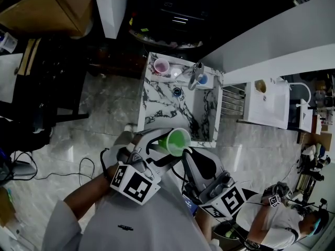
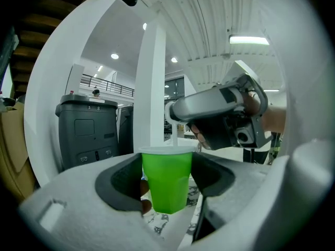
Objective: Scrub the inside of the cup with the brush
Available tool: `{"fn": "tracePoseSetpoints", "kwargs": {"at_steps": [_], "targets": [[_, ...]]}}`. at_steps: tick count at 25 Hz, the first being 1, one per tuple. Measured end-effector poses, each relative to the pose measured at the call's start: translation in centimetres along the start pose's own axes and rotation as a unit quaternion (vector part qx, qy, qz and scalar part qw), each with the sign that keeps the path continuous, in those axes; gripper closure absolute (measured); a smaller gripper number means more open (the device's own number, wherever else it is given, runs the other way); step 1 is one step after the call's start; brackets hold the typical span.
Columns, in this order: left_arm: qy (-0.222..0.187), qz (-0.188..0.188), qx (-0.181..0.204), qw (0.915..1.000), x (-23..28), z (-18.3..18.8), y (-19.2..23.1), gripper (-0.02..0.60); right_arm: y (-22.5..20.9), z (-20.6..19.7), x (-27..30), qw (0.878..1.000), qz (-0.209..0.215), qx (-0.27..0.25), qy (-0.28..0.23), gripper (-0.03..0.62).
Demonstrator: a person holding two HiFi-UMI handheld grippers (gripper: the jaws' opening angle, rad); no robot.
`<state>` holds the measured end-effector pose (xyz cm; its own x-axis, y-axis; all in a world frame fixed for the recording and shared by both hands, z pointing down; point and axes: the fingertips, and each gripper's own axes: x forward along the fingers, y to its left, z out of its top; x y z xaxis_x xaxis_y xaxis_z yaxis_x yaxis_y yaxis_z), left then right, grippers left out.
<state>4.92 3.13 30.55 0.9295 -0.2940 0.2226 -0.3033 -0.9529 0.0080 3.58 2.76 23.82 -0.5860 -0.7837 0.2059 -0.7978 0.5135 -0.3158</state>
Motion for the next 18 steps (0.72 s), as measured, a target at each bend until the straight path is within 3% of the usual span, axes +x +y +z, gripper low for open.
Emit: {"fn": "tracePoseSetpoints", "kwargs": {"at_steps": [9,18], "targets": [[-0.003,-0.006,0.003,1.0,-0.7,0.2,-0.2,0.285,-2.6,-0.4,-0.2,0.999,-0.043,-0.007,0.012,0.574],[-0.006,-0.013,0.004,0.9999,-0.5,0.4,-0.8,0.285,-0.8,1.0,2.3,0.999,-0.009,-0.037,0.0,0.574]]}}
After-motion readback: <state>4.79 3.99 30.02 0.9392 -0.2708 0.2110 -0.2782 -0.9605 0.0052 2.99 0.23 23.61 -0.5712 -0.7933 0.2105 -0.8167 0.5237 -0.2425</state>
